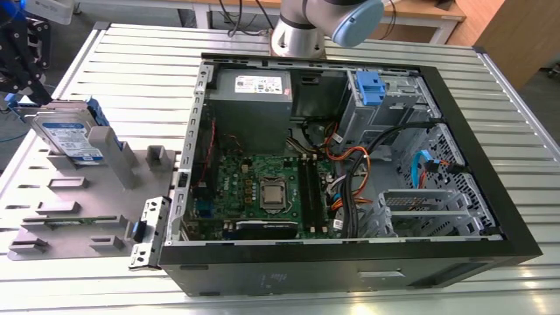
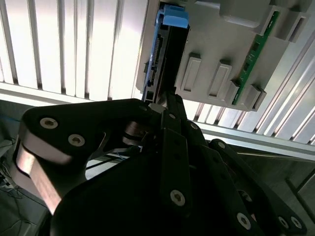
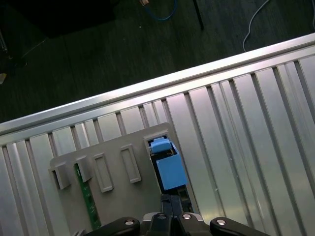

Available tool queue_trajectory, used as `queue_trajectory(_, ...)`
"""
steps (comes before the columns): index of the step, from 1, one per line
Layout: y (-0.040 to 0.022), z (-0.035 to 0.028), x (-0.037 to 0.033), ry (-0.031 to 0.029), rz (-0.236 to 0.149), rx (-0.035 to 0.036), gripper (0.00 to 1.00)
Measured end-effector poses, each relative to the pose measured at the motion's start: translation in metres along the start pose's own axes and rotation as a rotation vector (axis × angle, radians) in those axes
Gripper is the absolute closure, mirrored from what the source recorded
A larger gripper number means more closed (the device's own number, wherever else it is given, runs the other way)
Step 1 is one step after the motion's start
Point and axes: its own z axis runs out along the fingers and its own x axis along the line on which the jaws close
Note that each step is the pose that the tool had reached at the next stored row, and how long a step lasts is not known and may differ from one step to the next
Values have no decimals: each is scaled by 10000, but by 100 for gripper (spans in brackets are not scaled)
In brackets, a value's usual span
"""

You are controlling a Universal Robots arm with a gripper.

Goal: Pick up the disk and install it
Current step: 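Pick up the disk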

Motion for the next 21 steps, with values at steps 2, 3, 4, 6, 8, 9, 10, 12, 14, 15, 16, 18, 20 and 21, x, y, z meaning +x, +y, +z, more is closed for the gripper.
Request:
queue_trajectory(2, -1, 1, 0, 4, -115, -1, 89)
queue_trajectory(3, -1, 2, 0, 8, -209, -2, 89)
queue_trajectory(4, -2, 2, 0, 13, -315, -4, 89)
queue_trajectory(6, -2, 2, 0, 20, -553, -7, 89)
queue_trajectory(8, -2, 2, 0, 21, -810, -13, 89)
queue_trajectory(9, -2, 2, 0, 17, -946, -17, 89)
queue_trajectory(10, -2, 2, 0, 13, -1061, -22, 89)
queue_trajectory(12, -2, 2, 0, -29, -1249, -37, 89)
queue_trajectory(14, -2, 3, -1, -55, -1288, -43, 89)
queue_trajectory(15, -2, 4, -1, -60, -1291, -42, 89)
queue_trajectory(16, -2, 3, -1, -61, -1292, -44, 89)
queue_trajectory(18, -2, 3, 0, -59, -1295, -44, 89)
queue_trajectory(20, -2, 3, 0, -74, -1298, -48, 89)
queue_trajectory(21, -3, 3, 1, -146, -1302, -63, 89)
